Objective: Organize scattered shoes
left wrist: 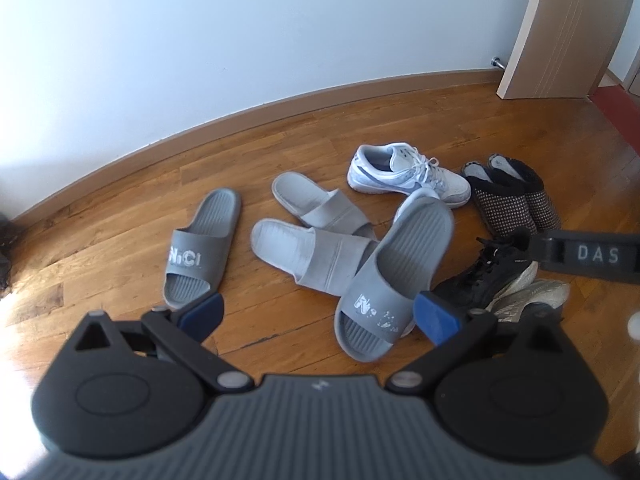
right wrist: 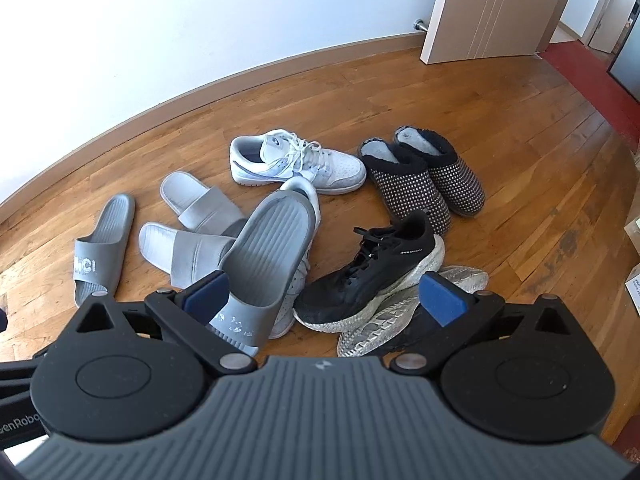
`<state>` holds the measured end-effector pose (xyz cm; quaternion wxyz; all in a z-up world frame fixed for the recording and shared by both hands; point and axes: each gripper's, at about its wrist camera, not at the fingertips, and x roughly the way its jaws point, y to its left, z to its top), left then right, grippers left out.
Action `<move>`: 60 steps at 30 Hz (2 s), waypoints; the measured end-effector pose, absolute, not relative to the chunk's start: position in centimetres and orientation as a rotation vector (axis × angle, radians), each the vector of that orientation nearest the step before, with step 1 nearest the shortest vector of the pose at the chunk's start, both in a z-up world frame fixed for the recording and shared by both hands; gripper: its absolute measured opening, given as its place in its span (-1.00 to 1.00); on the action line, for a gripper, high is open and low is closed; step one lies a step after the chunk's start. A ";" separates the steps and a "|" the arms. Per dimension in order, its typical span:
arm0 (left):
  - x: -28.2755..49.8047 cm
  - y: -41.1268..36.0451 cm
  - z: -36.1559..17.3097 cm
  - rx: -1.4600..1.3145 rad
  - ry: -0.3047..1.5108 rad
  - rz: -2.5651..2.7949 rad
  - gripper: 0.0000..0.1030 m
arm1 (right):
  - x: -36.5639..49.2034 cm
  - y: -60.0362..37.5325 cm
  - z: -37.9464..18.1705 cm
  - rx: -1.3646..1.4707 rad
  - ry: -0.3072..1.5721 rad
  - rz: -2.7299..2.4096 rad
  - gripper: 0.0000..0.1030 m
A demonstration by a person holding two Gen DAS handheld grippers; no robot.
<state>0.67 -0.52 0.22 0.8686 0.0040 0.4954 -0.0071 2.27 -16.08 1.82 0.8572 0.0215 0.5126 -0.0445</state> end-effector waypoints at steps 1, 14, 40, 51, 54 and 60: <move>0.3 -0.5 0.4 0.002 1.023 -0.018 0.99 | 2.3 -16.2 1.8 0.049 1.082 -0.091 0.99; -0.4 -1.4 1.3 0.013 1.026 -0.009 0.99 | 1.1 -16.3 1.9 0.048 1.031 -0.093 0.99; -1.5 -1.1 1.3 -0.004 1.008 -0.025 0.99 | 1.0 -14.7 1.9 0.050 1.019 -0.083 0.99; -1.6 -1.4 1.3 -0.002 1.007 -0.031 0.99 | 0.9 -14.6 1.8 0.058 1.022 -0.082 0.99; -1.6 -1.4 1.3 -0.001 1.008 -0.034 0.99 | 0.8 -14.5 1.8 0.058 1.020 -0.083 0.99; -1.6 -1.5 1.3 0.000 1.008 -0.037 0.99 | 0.9 -14.5 1.8 0.061 1.020 -0.080 0.99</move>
